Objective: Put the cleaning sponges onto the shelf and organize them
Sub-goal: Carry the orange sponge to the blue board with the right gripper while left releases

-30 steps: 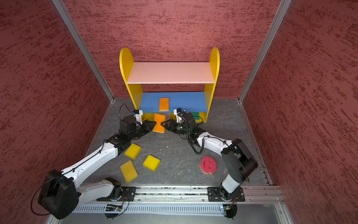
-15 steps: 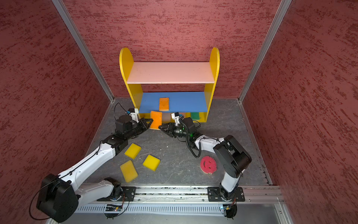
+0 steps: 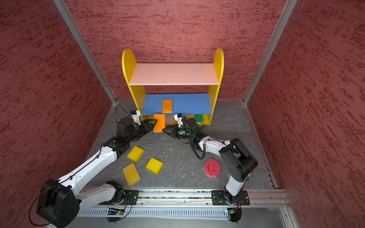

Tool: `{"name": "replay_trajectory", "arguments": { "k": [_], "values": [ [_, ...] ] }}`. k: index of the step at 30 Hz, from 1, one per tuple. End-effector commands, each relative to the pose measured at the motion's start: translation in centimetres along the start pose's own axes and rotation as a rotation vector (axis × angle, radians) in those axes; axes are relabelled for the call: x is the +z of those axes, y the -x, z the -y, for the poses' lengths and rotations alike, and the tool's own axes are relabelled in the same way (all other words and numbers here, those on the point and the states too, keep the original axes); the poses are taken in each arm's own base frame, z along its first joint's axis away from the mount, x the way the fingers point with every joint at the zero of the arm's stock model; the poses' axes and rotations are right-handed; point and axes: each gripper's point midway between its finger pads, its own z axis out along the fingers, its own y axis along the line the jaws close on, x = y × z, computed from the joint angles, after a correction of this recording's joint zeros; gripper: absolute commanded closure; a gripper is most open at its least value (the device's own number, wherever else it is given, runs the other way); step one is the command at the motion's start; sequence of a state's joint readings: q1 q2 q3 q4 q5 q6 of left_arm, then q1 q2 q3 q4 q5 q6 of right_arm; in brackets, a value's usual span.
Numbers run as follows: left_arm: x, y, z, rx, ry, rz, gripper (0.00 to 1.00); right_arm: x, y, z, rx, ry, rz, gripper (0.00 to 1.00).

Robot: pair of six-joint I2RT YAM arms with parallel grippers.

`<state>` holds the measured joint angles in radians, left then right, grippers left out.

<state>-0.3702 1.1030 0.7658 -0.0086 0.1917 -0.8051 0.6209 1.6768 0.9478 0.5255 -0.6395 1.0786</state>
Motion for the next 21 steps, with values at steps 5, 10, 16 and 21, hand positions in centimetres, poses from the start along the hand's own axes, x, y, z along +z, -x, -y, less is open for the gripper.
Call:
{"name": "replay_trajectory", "arguments": {
  "k": [5, 10, 16, 21],
  "values": [
    [-4.8, 2.8, -2.9, 0.055, 0.175, 0.138, 0.39, -6.1, 6.4, 1.6, -0.305, -0.499, 0.152, 1.00],
    [-6.5, 2.5, -5.5, 0.033, 0.251, 0.143, 0.33, -7.6, 8.6, 3.3, -0.352, -0.611, 0.183, 1.00],
    [-7.2, 2.0, -7.1, 0.008, 0.288, 0.125, 0.32, -8.0, 11.0, 4.3, -0.373, -0.635, 0.187, 1.00],
    [-7.5, 1.9, -7.7, 0.002, 0.309, 0.123, 0.32, -8.2, 13.3, 4.7, -0.374, -0.629, 0.203, 1.00]
  ]
}}
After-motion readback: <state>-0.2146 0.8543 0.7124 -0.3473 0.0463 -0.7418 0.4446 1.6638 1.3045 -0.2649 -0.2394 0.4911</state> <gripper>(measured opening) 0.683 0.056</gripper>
